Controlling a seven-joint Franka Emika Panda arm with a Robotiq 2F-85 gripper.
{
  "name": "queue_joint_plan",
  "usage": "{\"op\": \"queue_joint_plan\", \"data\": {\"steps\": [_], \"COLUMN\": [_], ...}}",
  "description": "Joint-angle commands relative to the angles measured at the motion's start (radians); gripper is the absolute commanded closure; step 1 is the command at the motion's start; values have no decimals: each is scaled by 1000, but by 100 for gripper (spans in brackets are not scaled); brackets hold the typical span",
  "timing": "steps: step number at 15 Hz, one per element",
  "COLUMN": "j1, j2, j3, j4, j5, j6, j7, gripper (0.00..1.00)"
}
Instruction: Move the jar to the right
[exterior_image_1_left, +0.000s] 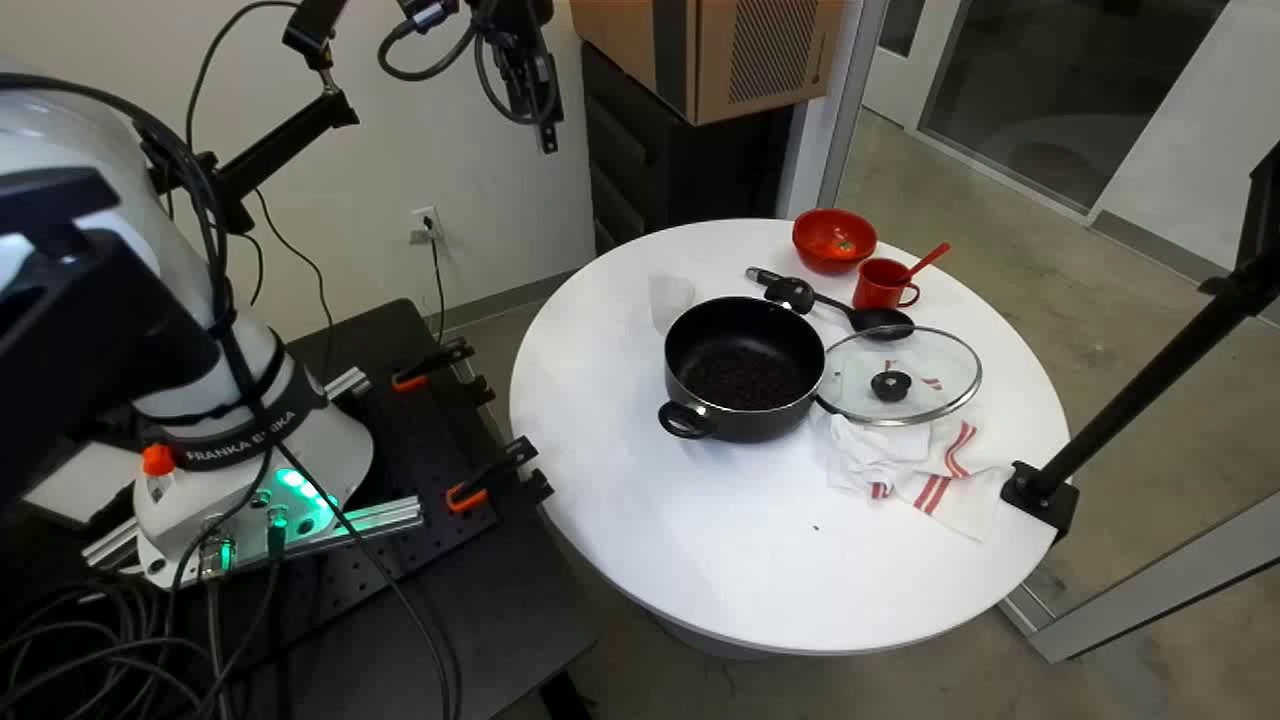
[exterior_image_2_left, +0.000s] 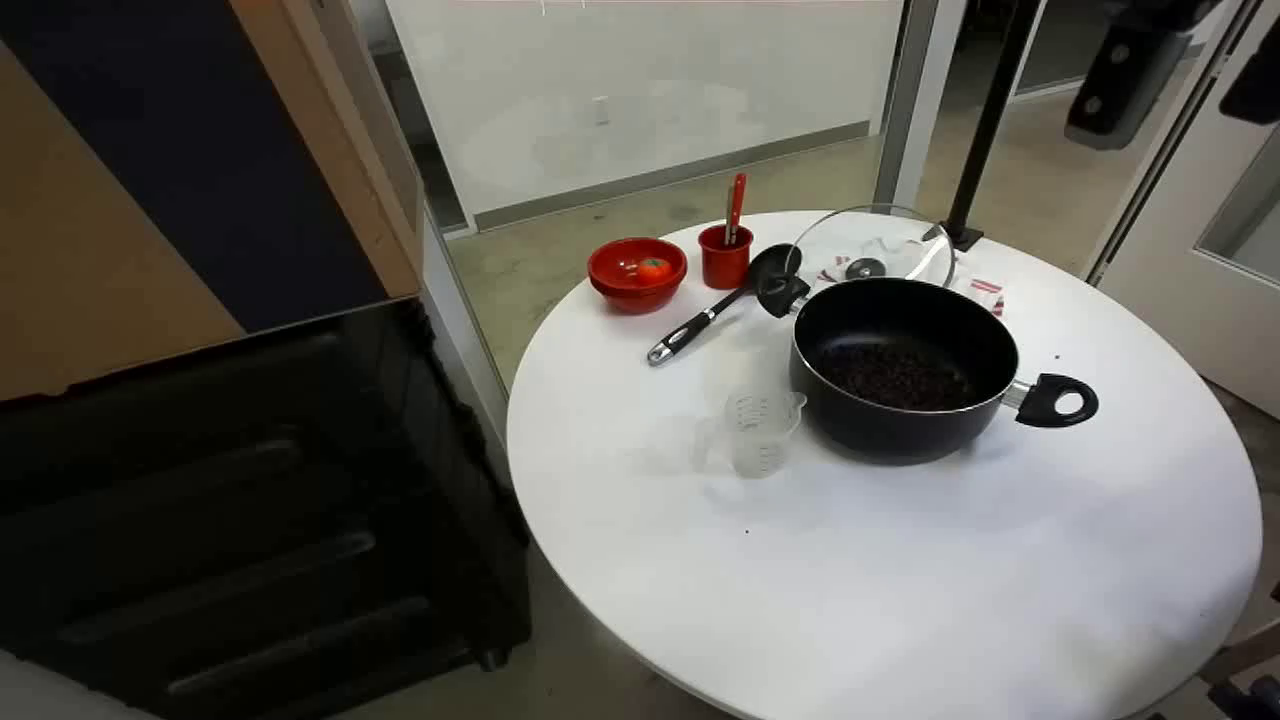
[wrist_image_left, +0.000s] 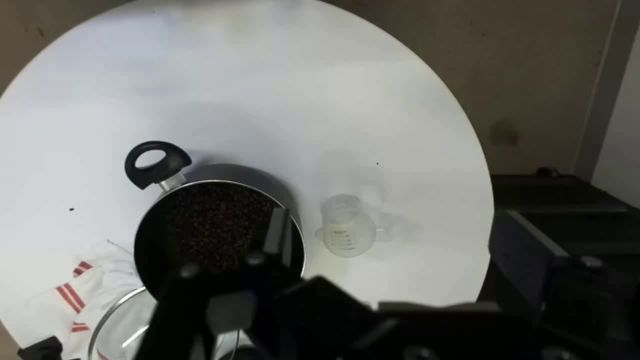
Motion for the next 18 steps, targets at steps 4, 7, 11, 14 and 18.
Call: {"op": "queue_joint_plan", "data": {"steps": [4, 7, 11, 14, 18], "j1": [-17, -40, -54, -94, -175], "j2": [5, 19, 57, 105, 194], "j3": [8, -7, -77, -116, -123], "j4": [0, 2, 13, 16, 36], "j5": [-20, -40, -17, -57, -201], "j6": [14, 53, 65, 128, 235], "j7": [25, 18, -64, -115, -105], "gripper": [0, 0, 0, 0, 0]}}
